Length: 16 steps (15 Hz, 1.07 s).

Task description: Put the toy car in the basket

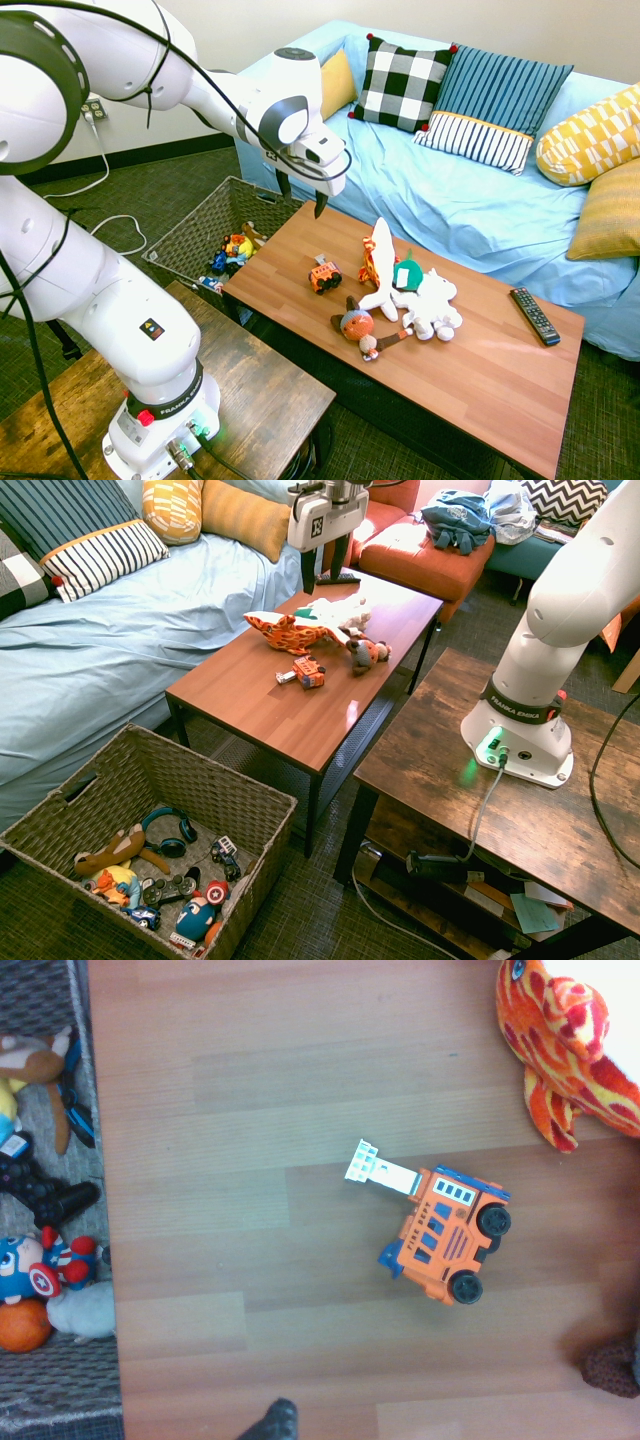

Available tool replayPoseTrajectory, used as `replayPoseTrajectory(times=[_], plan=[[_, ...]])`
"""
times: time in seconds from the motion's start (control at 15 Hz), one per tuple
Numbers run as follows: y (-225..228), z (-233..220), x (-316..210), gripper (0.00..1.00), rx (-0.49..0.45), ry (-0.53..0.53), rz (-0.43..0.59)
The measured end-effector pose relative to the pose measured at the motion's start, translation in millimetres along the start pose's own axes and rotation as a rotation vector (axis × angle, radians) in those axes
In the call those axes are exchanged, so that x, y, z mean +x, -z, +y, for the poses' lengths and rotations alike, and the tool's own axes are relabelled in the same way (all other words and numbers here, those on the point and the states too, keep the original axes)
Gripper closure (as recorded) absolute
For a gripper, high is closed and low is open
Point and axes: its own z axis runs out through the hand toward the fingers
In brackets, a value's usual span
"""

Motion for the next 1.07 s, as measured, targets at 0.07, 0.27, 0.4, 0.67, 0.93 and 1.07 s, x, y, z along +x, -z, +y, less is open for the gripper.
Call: replayPoseTrajectory(times=[0.07,0.27,0.4,0.67,0.93,1.07], plan=[[-2,0,0,0.0,-0.003,0.001,-0.003],[-25,-1,11,0.0,0.042,-0.07,-0.07],[-68,-4,24,0.0,0.075,-0.134,-0.137],[-147,-9,16,0.0,-0.05,-0.214,-0.203],[-188,-4,17,0.0,-0.17,-0.303,-0.162],[-203,-3,31,0.0,-0.188,-0.341,-0.133]])
